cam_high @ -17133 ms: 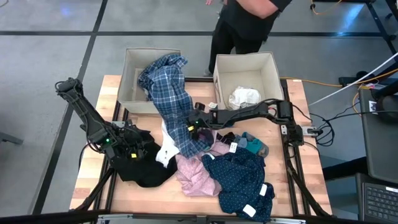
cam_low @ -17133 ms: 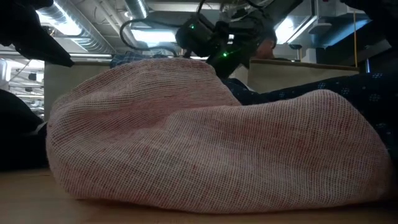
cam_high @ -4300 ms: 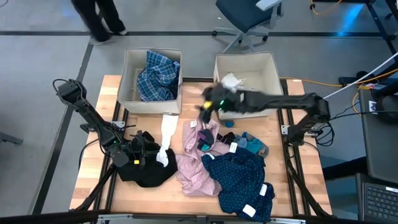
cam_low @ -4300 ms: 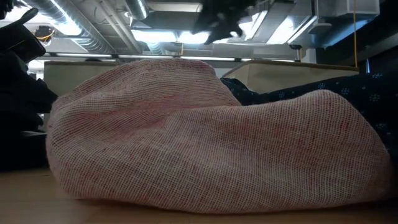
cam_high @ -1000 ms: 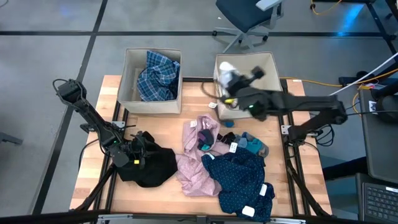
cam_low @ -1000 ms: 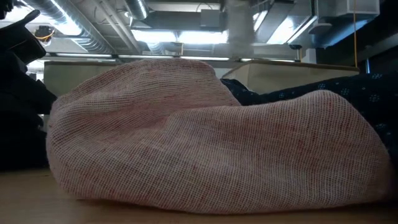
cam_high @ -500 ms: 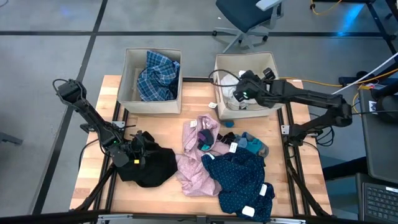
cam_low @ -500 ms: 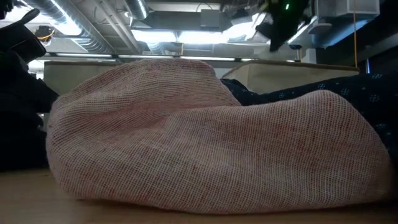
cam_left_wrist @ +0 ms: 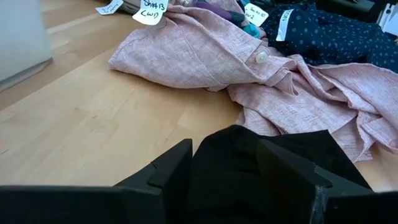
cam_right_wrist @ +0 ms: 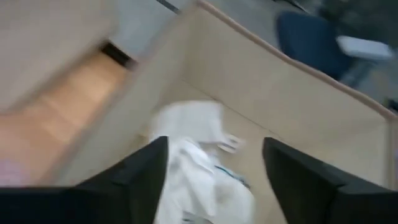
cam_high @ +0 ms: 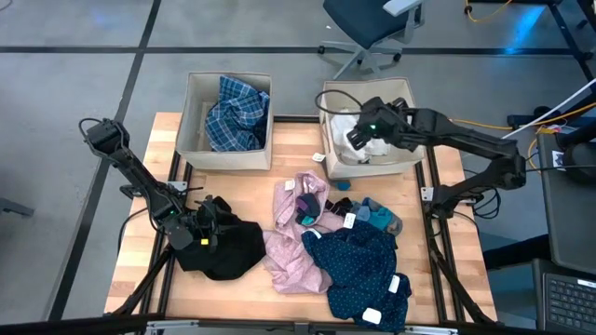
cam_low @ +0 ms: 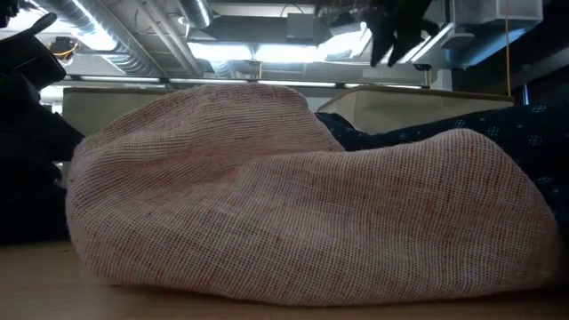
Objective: Sort clothes
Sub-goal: Put the blue patient gown into the left brown laundry organizer
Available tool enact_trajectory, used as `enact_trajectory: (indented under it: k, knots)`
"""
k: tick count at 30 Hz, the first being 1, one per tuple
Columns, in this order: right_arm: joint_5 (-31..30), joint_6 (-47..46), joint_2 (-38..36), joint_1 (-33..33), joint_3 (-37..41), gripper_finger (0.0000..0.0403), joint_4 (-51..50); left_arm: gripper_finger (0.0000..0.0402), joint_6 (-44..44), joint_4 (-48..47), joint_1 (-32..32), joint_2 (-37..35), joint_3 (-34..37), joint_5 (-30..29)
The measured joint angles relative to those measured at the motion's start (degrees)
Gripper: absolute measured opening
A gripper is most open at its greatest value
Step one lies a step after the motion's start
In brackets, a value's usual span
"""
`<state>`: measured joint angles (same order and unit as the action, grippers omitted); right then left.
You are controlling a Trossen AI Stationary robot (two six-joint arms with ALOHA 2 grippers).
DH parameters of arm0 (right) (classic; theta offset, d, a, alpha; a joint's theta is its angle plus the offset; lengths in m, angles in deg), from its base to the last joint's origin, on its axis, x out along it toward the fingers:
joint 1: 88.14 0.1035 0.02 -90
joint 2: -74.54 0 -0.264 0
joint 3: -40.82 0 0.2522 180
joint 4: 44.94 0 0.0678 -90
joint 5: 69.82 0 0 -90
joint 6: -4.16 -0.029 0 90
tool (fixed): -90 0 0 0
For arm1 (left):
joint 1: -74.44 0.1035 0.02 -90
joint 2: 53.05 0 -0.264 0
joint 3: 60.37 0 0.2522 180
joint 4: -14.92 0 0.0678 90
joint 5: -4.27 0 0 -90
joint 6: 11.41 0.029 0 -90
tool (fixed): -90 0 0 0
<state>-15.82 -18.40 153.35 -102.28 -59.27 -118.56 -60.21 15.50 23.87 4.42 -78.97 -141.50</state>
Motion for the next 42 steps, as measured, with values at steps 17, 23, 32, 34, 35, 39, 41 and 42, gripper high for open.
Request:
enact_trajectory:
  k: [17,23,32,34,35,39,41,42]
  knots:
    - [6.6,12.4,11.3,24.1,4.5,0.0308,25.4,0.0172,-2.0,-0.5,0.0,0.0,0.0,-1.2]
    - [10.2,8.6,15.4,29.7,4.6,0.0288,24.1,0.0172,-1.8,-0.2,0.0,0.0,0.0,-1.2]
    - [23.0,-14.6,16.7,39.2,4.5,0.0255,15.2,0.0172,5.7,0.3,0.7,0.0,-0.3,-1.3]
    - [23.6,-22.4,17.2,41.9,4.5,0.0251,11.9,0.0172,7.9,0.3,1.4,0.0,-0.7,-1.3]
    - [23.5,-25.7,17.6,43.5,4.5,0.0249,10.5,0.0172,8.8,0.6,1.8,-0.1,-0.8,-1.3]
    - [23.3,-35.9,19.8,49.2,4.5,0.0248,6.8,0.0172,9.9,1.8,2.6,-0.1,-0.8,-1.4]
    - [23.1,-38.0,21.2,51.2,4.5,0.0248,4.7,0.0172,9.2,1.8,2.7,-0.1,-0.8,-1.3]
    - [22.3,-38.2,22.0,52.0,4.5,0.0248,3.2,0.0172,8.9,1.8,2.8,-0.1,-0.8,-1.3]
